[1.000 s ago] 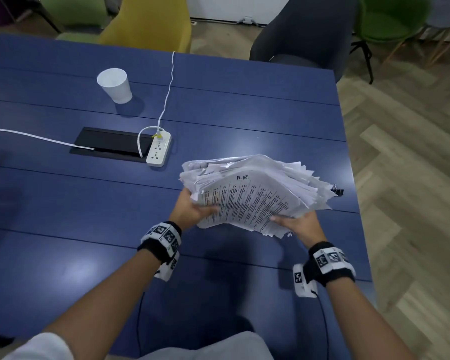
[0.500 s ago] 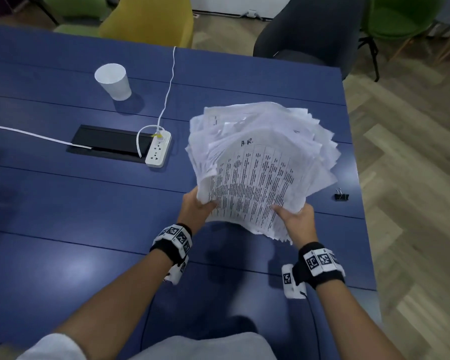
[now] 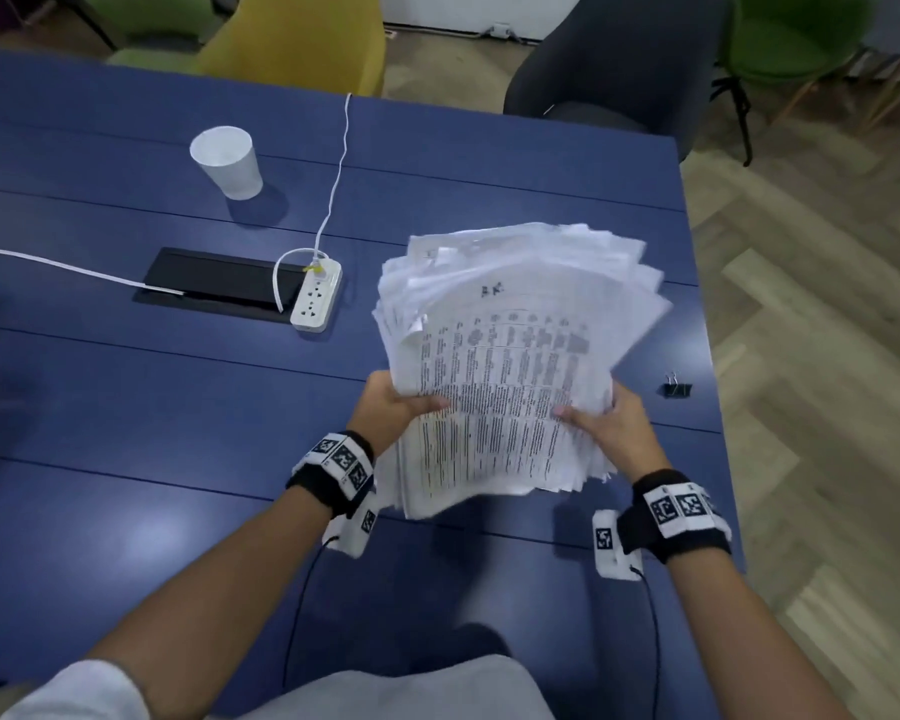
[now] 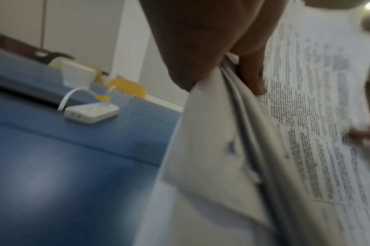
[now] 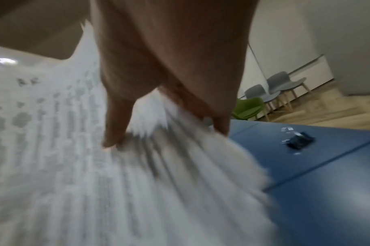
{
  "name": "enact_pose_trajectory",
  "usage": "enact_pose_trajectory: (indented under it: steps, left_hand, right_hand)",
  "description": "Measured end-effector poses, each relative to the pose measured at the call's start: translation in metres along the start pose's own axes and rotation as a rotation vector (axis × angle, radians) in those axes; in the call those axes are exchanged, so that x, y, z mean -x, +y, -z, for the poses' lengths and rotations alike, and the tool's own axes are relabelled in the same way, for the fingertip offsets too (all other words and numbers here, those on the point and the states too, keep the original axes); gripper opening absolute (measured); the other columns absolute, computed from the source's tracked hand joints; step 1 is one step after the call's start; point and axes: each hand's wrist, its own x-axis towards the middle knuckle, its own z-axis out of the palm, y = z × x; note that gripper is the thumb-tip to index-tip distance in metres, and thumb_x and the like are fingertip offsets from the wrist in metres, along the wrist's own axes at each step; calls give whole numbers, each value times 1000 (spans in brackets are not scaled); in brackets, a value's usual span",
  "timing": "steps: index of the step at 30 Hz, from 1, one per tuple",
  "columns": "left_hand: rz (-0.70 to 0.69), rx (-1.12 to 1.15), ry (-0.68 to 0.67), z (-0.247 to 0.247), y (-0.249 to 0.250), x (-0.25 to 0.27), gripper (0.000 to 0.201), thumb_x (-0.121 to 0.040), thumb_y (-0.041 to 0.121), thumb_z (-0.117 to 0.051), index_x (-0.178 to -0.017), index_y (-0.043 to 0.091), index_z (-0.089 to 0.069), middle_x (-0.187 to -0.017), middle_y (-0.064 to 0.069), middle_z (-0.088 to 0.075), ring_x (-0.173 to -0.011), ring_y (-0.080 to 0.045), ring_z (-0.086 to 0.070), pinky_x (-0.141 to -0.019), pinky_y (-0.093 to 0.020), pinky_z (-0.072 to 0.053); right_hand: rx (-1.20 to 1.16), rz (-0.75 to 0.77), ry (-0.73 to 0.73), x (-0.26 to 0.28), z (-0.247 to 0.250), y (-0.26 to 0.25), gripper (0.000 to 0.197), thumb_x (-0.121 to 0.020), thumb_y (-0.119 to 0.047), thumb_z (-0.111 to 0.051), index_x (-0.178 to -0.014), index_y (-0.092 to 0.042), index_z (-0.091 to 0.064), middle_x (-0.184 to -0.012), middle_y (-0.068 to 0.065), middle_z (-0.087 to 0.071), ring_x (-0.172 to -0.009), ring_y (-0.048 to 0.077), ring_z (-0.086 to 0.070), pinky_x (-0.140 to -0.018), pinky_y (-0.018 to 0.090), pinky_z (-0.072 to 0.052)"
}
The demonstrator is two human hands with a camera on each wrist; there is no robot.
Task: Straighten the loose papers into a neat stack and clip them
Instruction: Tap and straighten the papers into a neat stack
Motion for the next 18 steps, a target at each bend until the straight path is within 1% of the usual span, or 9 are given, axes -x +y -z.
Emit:
enact_pose_trajectory:
  steps: [2, 3, 5, 7, 10, 13, 15, 16, 18]
  left_hand:
    - [56, 133, 14, 3, -13, 4, 35, -69, -2, -80, -101, 0, -69, -100, -12, -73, -95, -24, -71, -85, -44, -57]
    - [93, 208, 45, 3, -19, 5, 34, -68, -4, -80, -100, -1, -69, -100, -15, -73, -93, -27, -71, -83, -46, -57]
    - [189, 308, 140, 1, -32, 10, 30, -69, -2, -79, -96, -7, -66, -95, -20, -73, -86, -32, -72, -73, -45, -59]
    - [307, 432, 232, -1, -47, 11, 25, -76, -4, -73, -96, -8, -60, -91, -21, -72, -80, -31, -72, -64, -38, -59]
    - [510, 650, 302, -10, -63, 10, 46, -71, 0, -80, -110, -11, -58, -107, -24, -68, -93, -35, -69, -73, -51, -58]
    - [620, 723, 315, -18, -81, 8, 75, -49, 11, -94, -116, -2, -60, -109, -22, -69, -93, -35, -69, -80, -57, -55]
    - [681, 736, 306, -22, -105, 9, 87, -35, 16, -98, -112, -1, -64, -106, -22, -70, -94, -37, -69, -87, -59, -51]
    - [723, 740, 270, -24, -105, 16, 83, -38, 14, -96, -113, -3, -63, -106, -23, -70, -95, -37, -68, -88, -59, -51]
    - [742, 762, 206, -26, -99, 32, 57, -68, 11, -81, -120, -2, -60, -114, -24, -66, -99, -35, -67, -85, -52, -55]
  right_hand:
    - [137, -132, -63, 7, 9, 19, 71, -70, -14, -84, -131, -8, -47, -112, -6, -63, -103, 12, -63, -79, 16, -51]
    - [204, -199, -55, 14, 10, 31, 79, -71, -16, -84, -136, -8, -40, -118, -4, -58, -108, 13, -58, -85, 16, -46]
    - [215, -286, 11, 27, 7, 57, 94, -73, -24, -83, -146, -11, -25, -142, 4, -42, -127, 18, -44, -98, 24, -34]
    - [15, -378, 38, 35, -2, 78, 103, -67, -41, -85, -146, -20, -22, -152, 6, -32, -132, 19, -39, -97, 36, -43]
    - [-441, -545, -20, 32, -19, 85, 108, -46, -60, -87, -135, -24, -37, -134, 18, -51, -114, 34, -59, -79, 53, -56]
    - [-579, -527, -166, 27, -36, 65, 87, -54, -63, -83, -121, -14, -55, -98, 16, -69, -90, 33, -66, -75, 46, -56]
    - [-607, -509, -147, 19, -47, 62, 62, -76, -43, -76, -120, -3, -60, -103, 14, -71, -97, 31, -67, -80, 43, -57]
    - [-581, -512, -111, 15, -54, 62, 47, -83, -24, -73, -120, 1, -60, -113, 18, -69, -103, 31, -67, -82, 42, -57]
    - [-411, -530, -19, 9, -60, 72, 34, -81, 7, -68, -115, 5, -62, -120, 23, -65, -102, 32, -67, -89, 44, -55]
